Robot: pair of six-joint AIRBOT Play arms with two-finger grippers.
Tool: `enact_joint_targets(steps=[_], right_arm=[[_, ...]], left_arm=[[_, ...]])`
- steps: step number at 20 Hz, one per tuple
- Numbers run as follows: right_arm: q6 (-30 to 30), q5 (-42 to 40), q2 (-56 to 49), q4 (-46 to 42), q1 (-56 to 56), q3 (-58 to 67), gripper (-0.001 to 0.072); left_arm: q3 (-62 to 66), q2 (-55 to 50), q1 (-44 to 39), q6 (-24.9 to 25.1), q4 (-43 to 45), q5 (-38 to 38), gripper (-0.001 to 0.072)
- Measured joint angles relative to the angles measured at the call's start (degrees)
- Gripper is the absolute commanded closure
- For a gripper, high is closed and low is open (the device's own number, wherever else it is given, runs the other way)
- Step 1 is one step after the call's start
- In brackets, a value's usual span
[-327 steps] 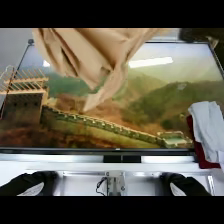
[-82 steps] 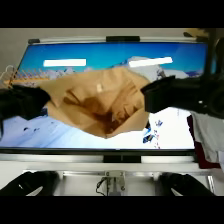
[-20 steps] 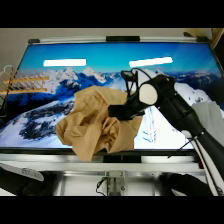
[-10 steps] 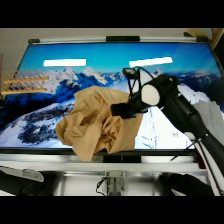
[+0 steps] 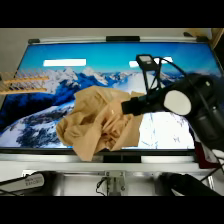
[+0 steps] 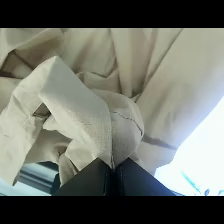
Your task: Fold the shirts.
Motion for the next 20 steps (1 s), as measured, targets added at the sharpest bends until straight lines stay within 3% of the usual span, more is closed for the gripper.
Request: enact_joint_targets(steps=[6,10,15,20], right_arm=[[-4.6,1.0,0.8,-13.4,-2.5,0.0,0.0631],[-10.9,1.2,0.9,-16.1,-9.6,0.0,0.063],[-17.5,-0.2,0.9,-14.2,-17.0,0.0,0.063],[-20.2,-3.3,0.9,-12.6,-19.5,0.0,0.063]], left_arm=[[-2.7,11.6,-32.3,0.3,4.2,-18.8,0.0656],[-6.6,17.5,-54.9,0.0,9.0,-32.8,0.0657],[-11.6,24.1,-73.6,-9.3,9.7,-41.2,0.0657],[-19.6,27.5,-86.8,-20.2,7.0,-43.3,0.0657]])
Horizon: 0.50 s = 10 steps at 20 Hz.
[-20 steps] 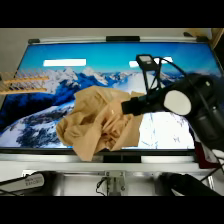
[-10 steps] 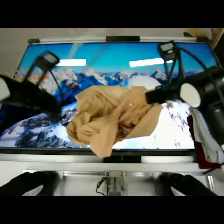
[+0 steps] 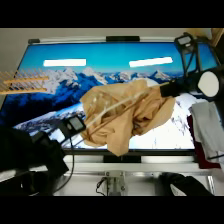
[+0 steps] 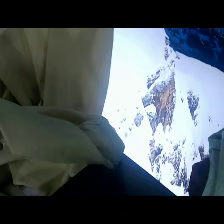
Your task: Fold the shirts.
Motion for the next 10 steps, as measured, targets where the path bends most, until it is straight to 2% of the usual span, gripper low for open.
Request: enact_joint_targets(steps=[2,5,10], right_arm=[[-0.4,-0.7,0.0,0.3,-0.3,0.0,0.063],[-0.8,-1.4,0.0,0.8,-0.5,0.0,0.063],[-1.8,-1.7,1.6,3.3,-0.5,0.0,0.063]], left_arm=[[-2.6,0.4,-3.7,-3.5,-0.4,0.2,0.0657],[-6.1,0.5,-7.0,-8.8,-2.5,5.0,0.0656],[-11.9,-3.2,-8.4,-15.2,-4.6,19.3,0.0656]])
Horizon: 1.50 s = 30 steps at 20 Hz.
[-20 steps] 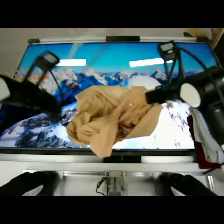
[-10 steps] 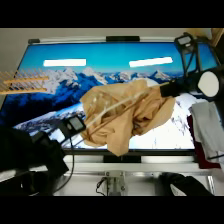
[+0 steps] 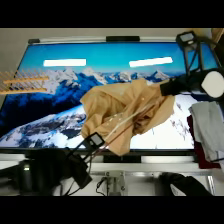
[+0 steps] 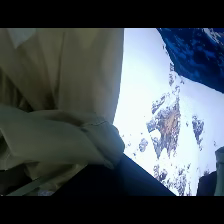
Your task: Fold the shirts.
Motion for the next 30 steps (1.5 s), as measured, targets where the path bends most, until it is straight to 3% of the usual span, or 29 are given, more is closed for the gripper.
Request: enact_joint_targets(steps=[4,9,14,17,23,30], right_arm=[[-2.3,0.0,5.0,5.8,0.0,0.1,0.063],[-6.1,0.0,13.1,14.9,0.1,0.1,0.063],[-8.6,-0.2,16.5,21.8,0.1,0.1,0.063],[-9.0,-1.7,17.0,23.0,0.1,0.1,0.063],[-9.2,-3.4,17.3,24.1,0.1,0.1,0.0631],[-9.2,-3.6,17.3,35.3,0.1,0.1,0.0631]], left_arm=[[-1.5,-5.1,1.8,-4.3,-0.2,9.9,0.0657],[-0.9,-6.7,6.7,-7.0,1.6,15.6,0.0657],[0.2,-7.0,8.5,-3.9,-0.3,21.2,0.0658],[0.3,-7.0,8.7,0.8,-5.4,22.3,0.0658],[0.4,-7.2,8.1,7.3,-10.3,17.3,0.0657],[1.8,-11.5,12.3,11.6,-11.5,18.0,0.0658]])
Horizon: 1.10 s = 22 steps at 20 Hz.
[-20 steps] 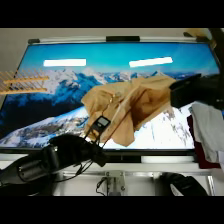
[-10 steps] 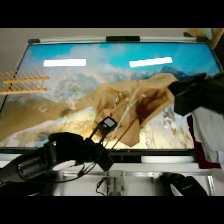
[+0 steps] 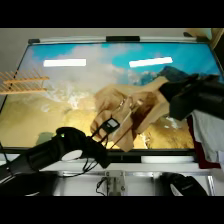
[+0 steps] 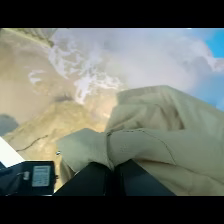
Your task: Fold the shirts.
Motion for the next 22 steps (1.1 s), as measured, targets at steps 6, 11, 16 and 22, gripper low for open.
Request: enact_joint_targets(steps=[6,11,16,22], right_arm=[[3.5,8.6,-1.3,4.4,0.0,-0.1,0.0631],[5.5,13.8,-2.4,6.2,0.0,-1.9,0.0631],[6.9,14.0,-2.7,5.5,0.0,-11.3,0.0557],[6.6,6.2,-2.7,-2.9,0.0,-11.3,0.0101]], left_arm=[[4.2,-2.4,5.2,2.6,-0.2,4.3,0.0657],[5.1,-3.3,10.1,3.5,-0.2,4.5,0.0658],[5.4,-3.5,11.0,4.2,-0.2,5.1,0.0658],[5.5,-2.9,10.1,4.7,0.3,4.7,0.0658]])
